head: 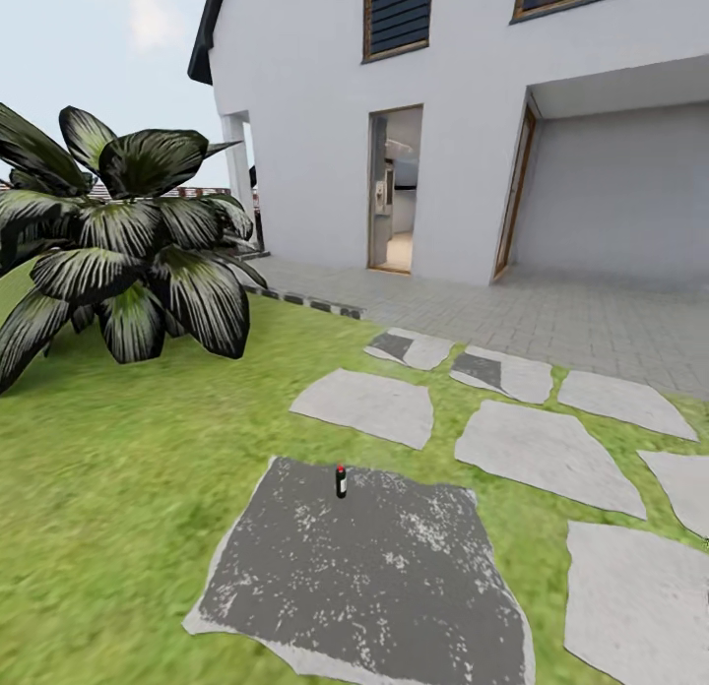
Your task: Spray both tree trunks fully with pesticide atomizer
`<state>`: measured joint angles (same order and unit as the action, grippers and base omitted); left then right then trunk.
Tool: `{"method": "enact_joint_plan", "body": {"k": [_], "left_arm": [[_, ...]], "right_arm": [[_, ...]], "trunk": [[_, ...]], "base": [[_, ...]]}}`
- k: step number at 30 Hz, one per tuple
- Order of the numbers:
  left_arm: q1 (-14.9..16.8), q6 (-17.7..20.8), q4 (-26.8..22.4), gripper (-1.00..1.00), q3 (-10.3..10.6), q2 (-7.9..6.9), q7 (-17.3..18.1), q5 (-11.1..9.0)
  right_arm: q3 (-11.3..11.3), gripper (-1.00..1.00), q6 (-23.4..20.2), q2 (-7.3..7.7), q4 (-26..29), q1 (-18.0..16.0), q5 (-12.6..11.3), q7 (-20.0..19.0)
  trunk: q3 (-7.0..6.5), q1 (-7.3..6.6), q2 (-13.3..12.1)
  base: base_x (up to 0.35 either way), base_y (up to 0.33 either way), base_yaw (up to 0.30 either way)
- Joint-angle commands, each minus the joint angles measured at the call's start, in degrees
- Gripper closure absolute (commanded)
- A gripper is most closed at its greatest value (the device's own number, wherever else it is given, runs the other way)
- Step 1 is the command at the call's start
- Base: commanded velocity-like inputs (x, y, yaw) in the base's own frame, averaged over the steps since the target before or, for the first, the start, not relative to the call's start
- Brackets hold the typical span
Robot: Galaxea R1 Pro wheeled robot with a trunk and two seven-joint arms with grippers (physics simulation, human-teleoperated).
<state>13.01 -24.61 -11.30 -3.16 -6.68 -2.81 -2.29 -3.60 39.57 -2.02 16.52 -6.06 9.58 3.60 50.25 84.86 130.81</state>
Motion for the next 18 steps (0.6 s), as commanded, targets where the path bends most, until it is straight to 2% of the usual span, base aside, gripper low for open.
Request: {"method": "enact_joint_plan", "body": {"k": [1, 6, 18], "left_arm": [[0.0, 0.0, 0.0, -1.0, 0.0, 0.0, 0.0, 0.0], [0.0, 0.0, 0.0, -1.0, 0.0, 0.0, 0.0, 0.0], [0.0, 0.0, 0.0, -1.0, 0.0, 0.0, 0.0, 0.0]], "right_arm": [[0.0, -1.0, 0.0, 0.0, 0.0, 0.0, 0.0, 0.0], [0.0, -1.0, 0.0, 0.0, 0.0, 0.0, 0.0, 0.0], [0.0, -1.0, 0.0, 0.0, 0.0, 0.0, 0.0, 0.0]], "trunk": [[0.0, 0.0, 0.0], [0.0, 0.0, 0.0], [0.0, 0.0, 0.0]], "base": [[0.31, 0.19, -0.192], [0.308, 0.193, -0.036], [0.283, 0.231, -0.254]]}}
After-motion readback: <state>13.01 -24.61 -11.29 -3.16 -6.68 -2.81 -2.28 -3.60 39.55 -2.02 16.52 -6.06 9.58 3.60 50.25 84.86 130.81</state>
